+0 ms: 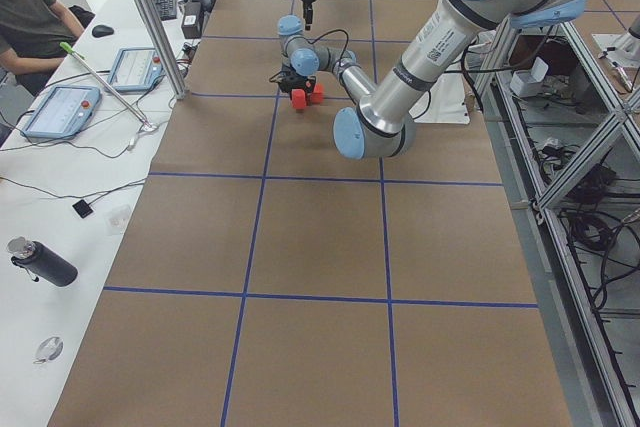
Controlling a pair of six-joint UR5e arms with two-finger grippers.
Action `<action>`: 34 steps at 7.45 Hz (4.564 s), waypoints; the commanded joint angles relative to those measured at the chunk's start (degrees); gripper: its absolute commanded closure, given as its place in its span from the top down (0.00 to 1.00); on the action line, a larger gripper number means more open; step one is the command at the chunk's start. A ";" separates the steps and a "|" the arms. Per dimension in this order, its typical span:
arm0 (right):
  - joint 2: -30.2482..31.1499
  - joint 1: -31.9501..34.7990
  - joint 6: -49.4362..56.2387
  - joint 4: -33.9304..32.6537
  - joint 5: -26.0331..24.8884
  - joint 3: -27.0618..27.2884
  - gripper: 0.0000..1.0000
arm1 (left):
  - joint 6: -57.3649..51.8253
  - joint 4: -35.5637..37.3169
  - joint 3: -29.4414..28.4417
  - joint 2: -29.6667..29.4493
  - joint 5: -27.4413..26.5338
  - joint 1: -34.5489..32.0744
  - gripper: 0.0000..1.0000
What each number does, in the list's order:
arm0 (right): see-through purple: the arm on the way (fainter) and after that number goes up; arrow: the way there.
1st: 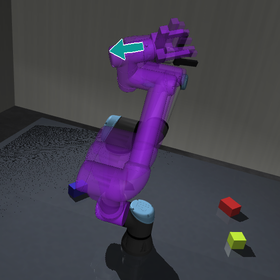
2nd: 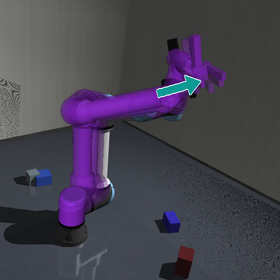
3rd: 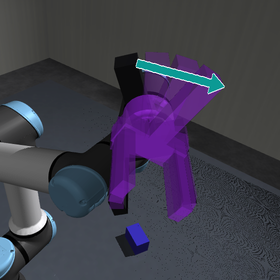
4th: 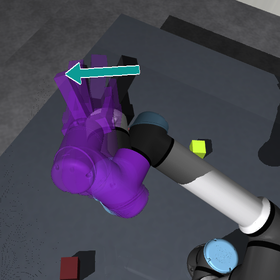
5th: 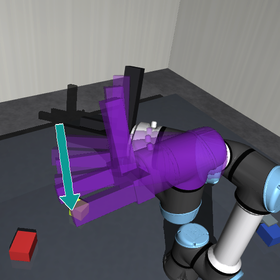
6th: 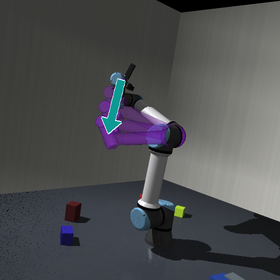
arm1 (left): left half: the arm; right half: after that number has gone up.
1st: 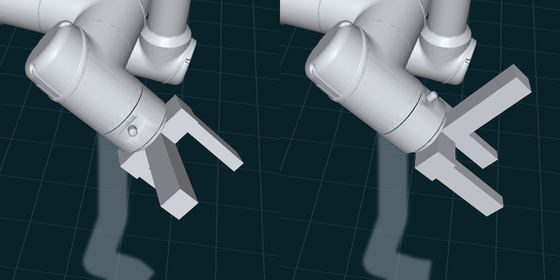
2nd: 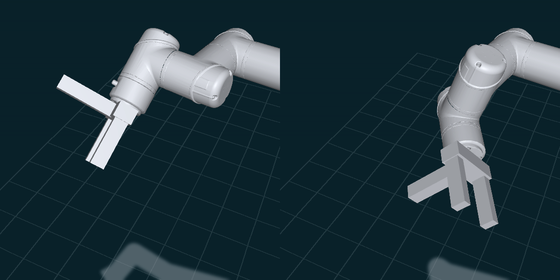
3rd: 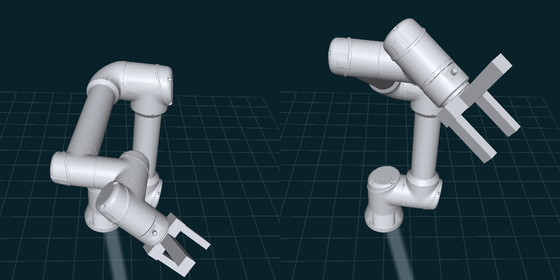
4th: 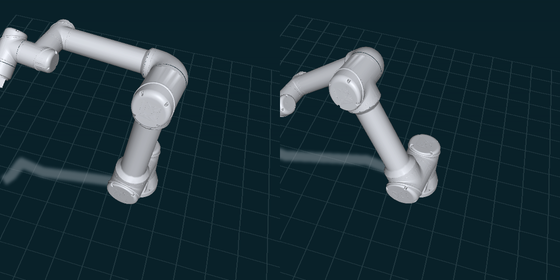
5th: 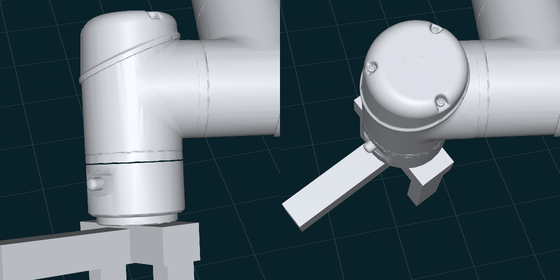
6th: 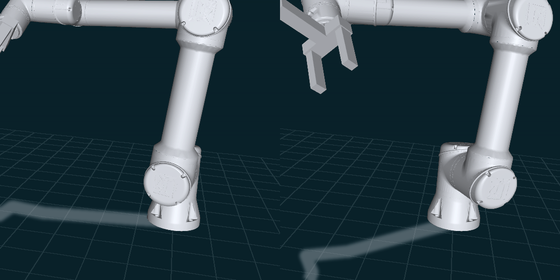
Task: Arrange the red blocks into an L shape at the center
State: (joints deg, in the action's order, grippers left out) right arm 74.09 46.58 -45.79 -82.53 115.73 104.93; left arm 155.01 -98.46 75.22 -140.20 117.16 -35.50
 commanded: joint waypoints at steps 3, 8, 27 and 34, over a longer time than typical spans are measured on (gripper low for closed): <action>0.00 0.00 0.00 0.00 0.03 0.27 1.00 | 1.08 -0.33 0.54 0.01 0.00 0.52 0.00; 0.09 0.09 0.00 0.00 0.03 0.19 1.00 | 0.99 -0.42 0.63 0.10 0.00 0.60 0.00; 0.18 0.00 -0.09 0.00 -0.06 0.27 1.00 | -1.47 -2.53 8.45 9.86 6.15 0.69 1.00; 0.35 0.00 0.00 0.00 0.03 0.01 1.00 | -1.47 -2.62 6.52 7.57 5.80 1.48 1.00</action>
State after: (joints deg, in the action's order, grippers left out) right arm 74.40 46.58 -45.83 -82.53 115.74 105.02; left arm 153.51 -101.10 81.90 -132.37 123.03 -34.21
